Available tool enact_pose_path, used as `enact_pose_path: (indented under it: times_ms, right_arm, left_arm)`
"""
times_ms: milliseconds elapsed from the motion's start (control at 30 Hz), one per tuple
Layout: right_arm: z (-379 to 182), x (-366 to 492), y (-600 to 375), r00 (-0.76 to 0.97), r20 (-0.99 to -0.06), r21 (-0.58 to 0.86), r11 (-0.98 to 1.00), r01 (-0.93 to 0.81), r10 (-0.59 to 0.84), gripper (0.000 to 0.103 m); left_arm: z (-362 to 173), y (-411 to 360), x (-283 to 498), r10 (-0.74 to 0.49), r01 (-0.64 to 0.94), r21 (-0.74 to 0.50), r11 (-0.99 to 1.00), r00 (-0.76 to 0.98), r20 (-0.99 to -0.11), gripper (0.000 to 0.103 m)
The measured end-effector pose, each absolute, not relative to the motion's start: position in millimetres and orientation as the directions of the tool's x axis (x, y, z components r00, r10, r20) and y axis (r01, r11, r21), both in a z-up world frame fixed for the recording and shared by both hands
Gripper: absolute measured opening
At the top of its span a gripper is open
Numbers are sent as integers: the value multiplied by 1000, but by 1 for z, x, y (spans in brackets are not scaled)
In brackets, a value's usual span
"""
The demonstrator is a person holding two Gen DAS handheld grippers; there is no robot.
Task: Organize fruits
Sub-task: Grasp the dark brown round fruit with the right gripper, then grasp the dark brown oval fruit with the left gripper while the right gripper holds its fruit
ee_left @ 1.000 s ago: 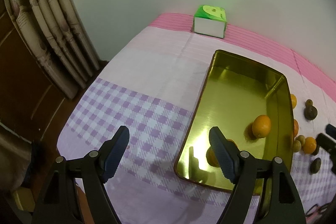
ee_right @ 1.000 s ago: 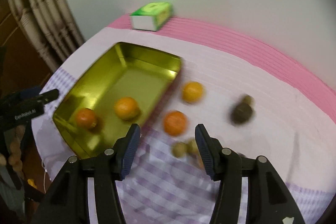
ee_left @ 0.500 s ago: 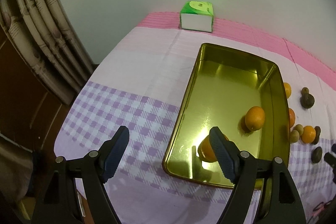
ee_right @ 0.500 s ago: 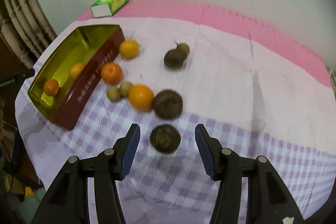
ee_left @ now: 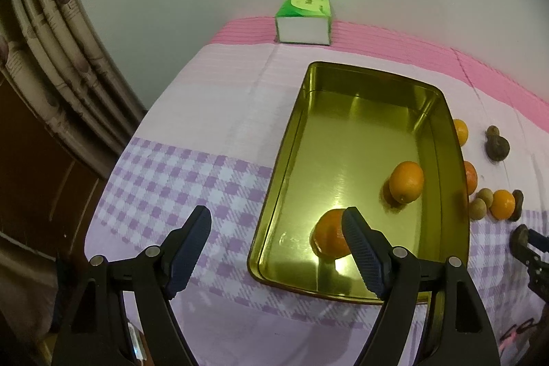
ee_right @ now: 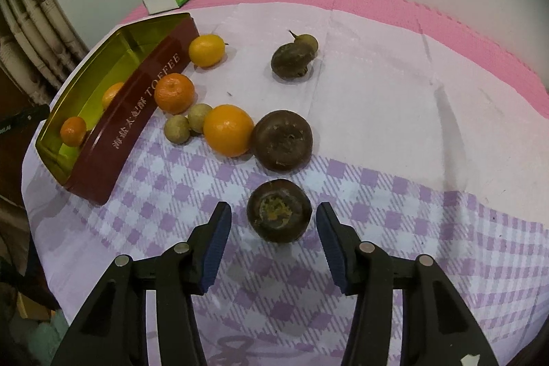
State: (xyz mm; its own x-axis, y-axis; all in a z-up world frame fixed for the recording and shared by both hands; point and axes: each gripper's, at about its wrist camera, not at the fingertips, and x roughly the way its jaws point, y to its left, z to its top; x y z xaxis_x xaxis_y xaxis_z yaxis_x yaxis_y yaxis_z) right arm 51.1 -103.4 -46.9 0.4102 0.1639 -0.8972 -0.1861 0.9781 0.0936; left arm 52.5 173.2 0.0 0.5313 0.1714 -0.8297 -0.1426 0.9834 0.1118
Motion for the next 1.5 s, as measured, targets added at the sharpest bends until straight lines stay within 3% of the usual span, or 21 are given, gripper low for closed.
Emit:
enact_pose_path:
  times_ms: [533, 1500]
  right_arm:
    - [-56, 55, -99, 424, -891, 87, 977, -196, 164, 37]
    - [-56, 59, -137, 451, -885, 86, 993, -77, 112, 36]
  left_arm:
    - [4, 119, 45, 92, -20, 95, 995, 536, -839, 79]
    - [3, -23, 62, -128, 273, 5, 962, 465, -876, 79]
